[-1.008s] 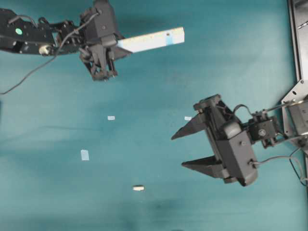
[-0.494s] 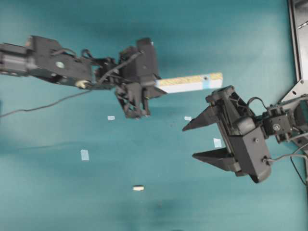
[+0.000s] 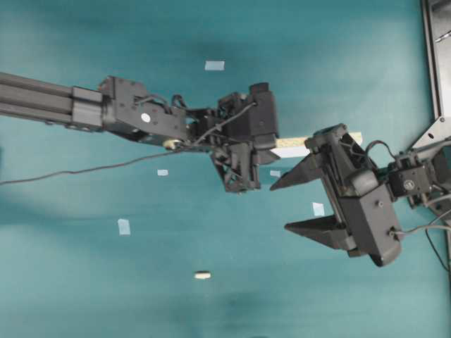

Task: Move the wooden board into place and insert the rod into its hole.
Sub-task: 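Lift the board with the left gripper and swing it toward center, then lower the board with the left gripper, laying it flat at center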

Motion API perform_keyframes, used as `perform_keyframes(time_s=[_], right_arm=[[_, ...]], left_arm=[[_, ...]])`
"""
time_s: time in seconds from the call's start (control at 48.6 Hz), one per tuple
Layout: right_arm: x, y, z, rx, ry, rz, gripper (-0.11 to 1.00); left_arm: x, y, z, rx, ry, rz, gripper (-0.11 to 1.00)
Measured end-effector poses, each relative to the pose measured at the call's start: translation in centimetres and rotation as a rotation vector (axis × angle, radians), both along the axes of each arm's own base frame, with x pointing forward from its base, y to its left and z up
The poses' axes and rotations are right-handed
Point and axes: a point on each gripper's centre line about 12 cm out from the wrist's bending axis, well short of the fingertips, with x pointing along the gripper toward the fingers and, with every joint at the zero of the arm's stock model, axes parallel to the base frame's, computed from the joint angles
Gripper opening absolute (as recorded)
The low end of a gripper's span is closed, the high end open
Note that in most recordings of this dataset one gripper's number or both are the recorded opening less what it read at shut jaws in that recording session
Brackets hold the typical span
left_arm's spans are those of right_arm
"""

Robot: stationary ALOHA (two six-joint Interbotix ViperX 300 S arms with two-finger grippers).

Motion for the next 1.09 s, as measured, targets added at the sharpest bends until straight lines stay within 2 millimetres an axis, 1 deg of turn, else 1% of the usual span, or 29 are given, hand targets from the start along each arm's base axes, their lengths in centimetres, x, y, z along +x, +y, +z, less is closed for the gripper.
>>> perform_keyframes(time_s=[0.185, 0.514, 0.617, 0.843, 1.09], right_arm=[[0.0, 0.0, -0.1, -0.001, 0.004, -0.001, 0.83], [-0.3, -0.1, -0.9, -0.008, 0.023, 0.000, 0.83], [-0.4, -0.2, -0.9, -0.009, 0.025, -0.002, 0.83], [-0.5, -0.2, -1.3, -0.011, 0.034, -0.001, 0.83], [-0.7, -0.2, -1.9, -0.014, 0.049, -0.002, 0.83]], left_arm=[[0.6, -0.6, -1.1, -0.010, 0.013, -0.005, 0.22], [0.9, -0.6, -2.8, -0.011, 0.041, -0.005, 0.22], [1.1, -0.6, -3.0, -0.011, 0.041, -0.005, 0.22], [2.4, -1.0, -2.9, -0.009, 0.020, -0.014, 0.22], [2.8, -1.1, -3.2, -0.011, 0.018, -0.014, 0.22]])
